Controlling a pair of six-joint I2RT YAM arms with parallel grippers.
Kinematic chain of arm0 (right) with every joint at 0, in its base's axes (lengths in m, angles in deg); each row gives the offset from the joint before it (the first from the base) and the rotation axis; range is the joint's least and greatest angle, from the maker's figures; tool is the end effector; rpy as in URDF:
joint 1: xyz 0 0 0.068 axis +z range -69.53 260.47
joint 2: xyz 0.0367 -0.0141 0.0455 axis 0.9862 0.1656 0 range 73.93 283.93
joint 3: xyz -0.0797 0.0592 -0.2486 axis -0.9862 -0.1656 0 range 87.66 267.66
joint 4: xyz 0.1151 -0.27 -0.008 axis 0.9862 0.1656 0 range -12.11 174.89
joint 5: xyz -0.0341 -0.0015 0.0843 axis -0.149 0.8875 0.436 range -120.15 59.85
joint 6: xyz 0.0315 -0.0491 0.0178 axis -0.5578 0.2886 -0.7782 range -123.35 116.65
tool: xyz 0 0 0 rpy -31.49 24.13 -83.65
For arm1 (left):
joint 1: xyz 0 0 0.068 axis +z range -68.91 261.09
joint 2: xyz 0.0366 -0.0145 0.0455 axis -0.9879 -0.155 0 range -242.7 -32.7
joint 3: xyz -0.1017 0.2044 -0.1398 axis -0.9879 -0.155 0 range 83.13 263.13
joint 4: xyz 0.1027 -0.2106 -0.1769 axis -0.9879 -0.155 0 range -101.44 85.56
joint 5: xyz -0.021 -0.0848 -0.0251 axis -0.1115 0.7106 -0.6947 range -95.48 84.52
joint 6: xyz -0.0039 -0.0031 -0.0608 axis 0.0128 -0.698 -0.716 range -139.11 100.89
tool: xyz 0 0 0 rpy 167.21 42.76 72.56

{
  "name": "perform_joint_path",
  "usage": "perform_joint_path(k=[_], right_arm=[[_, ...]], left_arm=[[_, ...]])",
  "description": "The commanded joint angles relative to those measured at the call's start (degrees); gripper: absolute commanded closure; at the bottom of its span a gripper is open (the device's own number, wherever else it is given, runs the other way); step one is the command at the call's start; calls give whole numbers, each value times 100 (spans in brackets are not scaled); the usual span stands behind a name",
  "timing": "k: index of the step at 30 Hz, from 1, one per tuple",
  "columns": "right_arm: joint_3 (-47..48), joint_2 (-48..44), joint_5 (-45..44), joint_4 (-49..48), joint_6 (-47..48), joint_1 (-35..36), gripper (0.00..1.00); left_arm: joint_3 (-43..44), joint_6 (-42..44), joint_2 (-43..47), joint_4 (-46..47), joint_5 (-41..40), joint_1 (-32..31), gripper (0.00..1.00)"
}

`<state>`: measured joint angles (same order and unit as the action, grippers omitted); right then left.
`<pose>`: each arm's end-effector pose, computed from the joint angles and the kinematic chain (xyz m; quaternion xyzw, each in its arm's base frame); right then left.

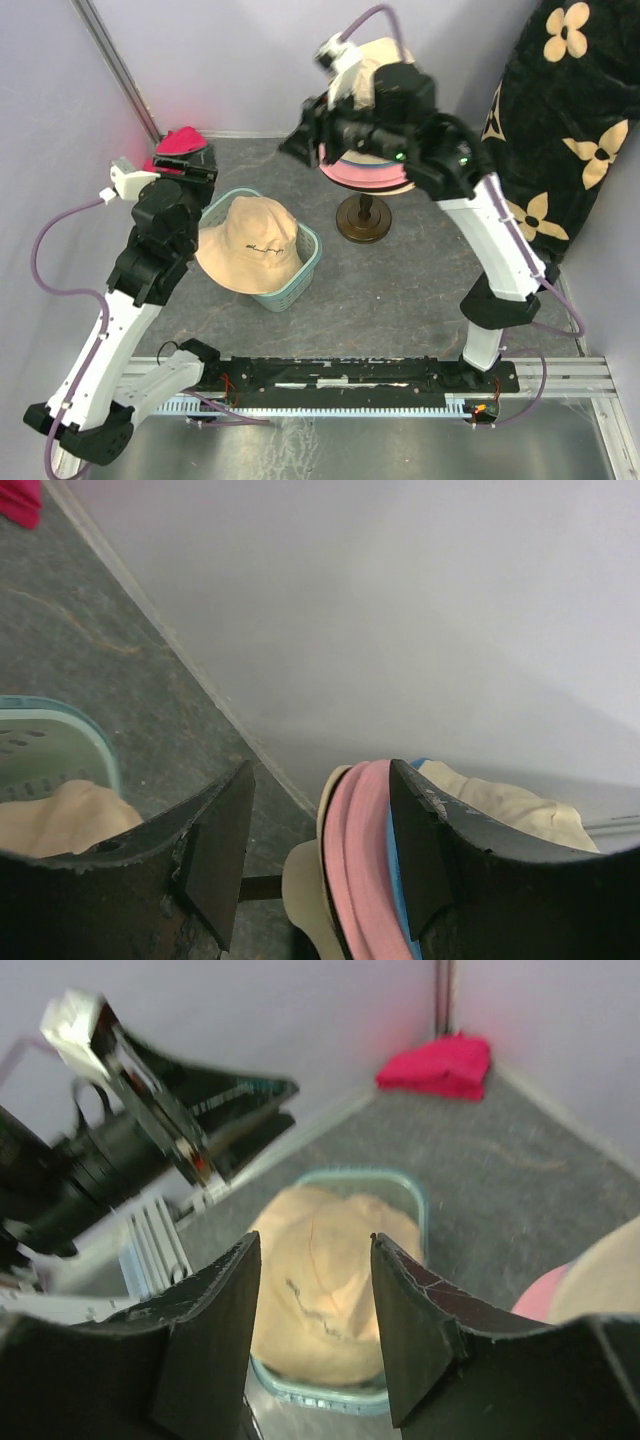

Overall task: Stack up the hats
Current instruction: Stack the hat on the hat, then pick up the hat from the bin.

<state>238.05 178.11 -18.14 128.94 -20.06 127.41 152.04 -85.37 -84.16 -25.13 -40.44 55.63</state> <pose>0.2330 0.2632 0.5972 -0.2593 0.6886 0.4202 0.5311 0.2083 -0.0701 0.4504 -0.4350 0.5779 -0.3180 0.6129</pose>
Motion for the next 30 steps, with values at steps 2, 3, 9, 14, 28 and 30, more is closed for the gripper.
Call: perform_joint_path(k=[2,3,9,14,28,30], right_arm=[[-668,1,-994,199,1029,822,44],[-872,0,-1145,106,1079,936,44],[-1945,92,-1698,-256,968,1362,41],[-2518,172,-1833,-520,783,1464,38],[-2785,627,-1869,-776,647,1464,31],[-2786,679,-1882,-800,630,1465,31]], left_arm=[[-236,229,524,-578,-683,25,36],[-271,222,603,-642,-721,24,36],[-475,197,941,-975,-825,27,36],[-676,153,1152,-1119,-872,27,36],[-878,170,1313,-1207,-787,26,35],[-887,162,1320,-1209,-763,27,35]])
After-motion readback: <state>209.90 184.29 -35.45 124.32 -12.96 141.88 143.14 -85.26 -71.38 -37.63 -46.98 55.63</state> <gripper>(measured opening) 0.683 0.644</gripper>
